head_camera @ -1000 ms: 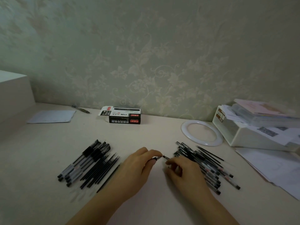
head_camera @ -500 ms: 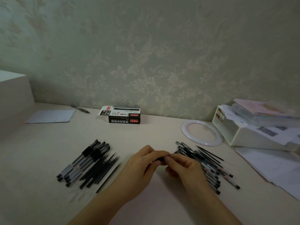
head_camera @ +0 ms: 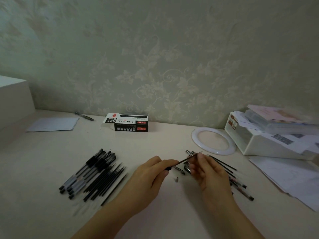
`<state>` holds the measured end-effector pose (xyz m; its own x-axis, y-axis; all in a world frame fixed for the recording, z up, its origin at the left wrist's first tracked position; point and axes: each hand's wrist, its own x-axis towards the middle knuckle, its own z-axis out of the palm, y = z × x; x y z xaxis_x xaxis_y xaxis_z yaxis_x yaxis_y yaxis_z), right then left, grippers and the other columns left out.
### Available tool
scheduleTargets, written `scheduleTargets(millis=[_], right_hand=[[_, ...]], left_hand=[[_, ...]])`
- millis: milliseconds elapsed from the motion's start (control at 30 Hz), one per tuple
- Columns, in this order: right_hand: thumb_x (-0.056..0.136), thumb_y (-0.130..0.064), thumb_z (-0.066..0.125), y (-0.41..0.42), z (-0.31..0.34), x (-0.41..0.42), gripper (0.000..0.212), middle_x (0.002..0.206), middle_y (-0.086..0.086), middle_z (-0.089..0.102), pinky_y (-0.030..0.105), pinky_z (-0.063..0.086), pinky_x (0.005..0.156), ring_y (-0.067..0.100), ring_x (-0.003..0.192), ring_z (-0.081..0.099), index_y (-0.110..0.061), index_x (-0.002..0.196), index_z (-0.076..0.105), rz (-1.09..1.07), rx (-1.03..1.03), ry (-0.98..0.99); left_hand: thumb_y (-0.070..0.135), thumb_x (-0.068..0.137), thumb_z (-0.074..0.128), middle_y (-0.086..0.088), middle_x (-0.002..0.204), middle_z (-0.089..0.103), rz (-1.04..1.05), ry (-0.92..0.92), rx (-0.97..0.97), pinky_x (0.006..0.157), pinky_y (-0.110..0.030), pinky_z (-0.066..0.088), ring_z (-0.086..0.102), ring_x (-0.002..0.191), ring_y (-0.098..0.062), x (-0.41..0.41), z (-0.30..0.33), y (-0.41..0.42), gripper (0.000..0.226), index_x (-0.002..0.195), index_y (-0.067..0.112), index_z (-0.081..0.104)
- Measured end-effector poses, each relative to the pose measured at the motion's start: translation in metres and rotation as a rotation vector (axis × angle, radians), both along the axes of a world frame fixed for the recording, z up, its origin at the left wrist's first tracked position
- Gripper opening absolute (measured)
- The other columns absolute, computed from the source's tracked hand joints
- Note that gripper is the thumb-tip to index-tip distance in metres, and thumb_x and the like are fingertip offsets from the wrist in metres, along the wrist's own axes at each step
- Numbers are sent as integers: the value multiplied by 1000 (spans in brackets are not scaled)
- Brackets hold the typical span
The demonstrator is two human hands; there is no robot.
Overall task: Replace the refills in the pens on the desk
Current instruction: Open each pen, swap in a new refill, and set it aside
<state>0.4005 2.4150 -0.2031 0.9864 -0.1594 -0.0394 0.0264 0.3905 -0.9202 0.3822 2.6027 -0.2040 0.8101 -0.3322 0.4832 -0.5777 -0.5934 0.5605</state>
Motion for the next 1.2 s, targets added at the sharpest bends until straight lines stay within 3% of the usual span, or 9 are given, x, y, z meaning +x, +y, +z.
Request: scheduleTargets(millis=[200,300,400,467,600,733,833,1033,1200], right_hand=[[74,-24,72,7,-3,-3,23,99,14,76,22,58,68,21,86,73,-12,93,79,164,36,41],[87,-18,65,7,-5,-2,15,99,14,76,23,58,68,23,89,74,-9,93,75,157,22,45],[98,-15,53,-1,1,2,14,97,12,75,21,58,66,21,86,73,-9,96,66,-19,42,-36],[99,-19,53,-13,6,4,13,89,4,75,18,56,64,15,83,72,-16,94,65,-179,-142,-141],[93,-19,63,-43,4,6,13,80,-11,66,13,42,66,1,77,62,-30,88,68,-395,-956,-300],[90,-9,66,-62,-9,11,10,88,1,66,33,49,69,22,78,60,-14,95,74,-475,-1333,-213],[91,-11,65,-66,-14,14,15,93,7,68,41,51,75,29,81,60,-11,101,76,-452,-1452,-114],[93,-16,62,-63,-15,14,16,87,8,67,36,44,66,31,77,56,-12,99,76,-452,-1537,-64],[94,-19,62,-63,-16,14,16,89,10,68,35,41,65,31,77,55,-10,93,75,-456,-1523,-75]], left_hand=[[13,99,49,13,88,50,2,-7,-2,66,-9,34,51,78,-4,1,-1,0,41,131,38,55],[14,99,48,15,88,50,-9,-16,13,66,-9,35,51,78,-3,2,-2,0,41,132,39,54],[16,100,47,17,89,48,13,-18,19,66,-12,38,50,76,-2,3,-4,1,38,132,34,55],[19,100,46,18,91,49,60,-8,34,68,-18,43,50,75,-3,5,-5,3,37,134,34,52],[29,99,48,21,100,51,180,44,85,70,-8,38,49,76,7,8,-7,9,29,128,32,52],[32,97,52,19,98,50,302,71,139,72,-12,41,48,73,-1,11,-7,17,20,116,30,56],[29,94,57,17,91,49,377,88,156,69,-15,38,48,76,-4,12,-7,23,13,107,26,59],[23,98,50,6,84,48,642,140,192,61,-22,35,47,73,-11,12,-2,40,12,96,16,59],[26,95,54,4,81,51,722,221,267,59,-23,35,49,70,-11,8,1,49,18,79,20,48]])
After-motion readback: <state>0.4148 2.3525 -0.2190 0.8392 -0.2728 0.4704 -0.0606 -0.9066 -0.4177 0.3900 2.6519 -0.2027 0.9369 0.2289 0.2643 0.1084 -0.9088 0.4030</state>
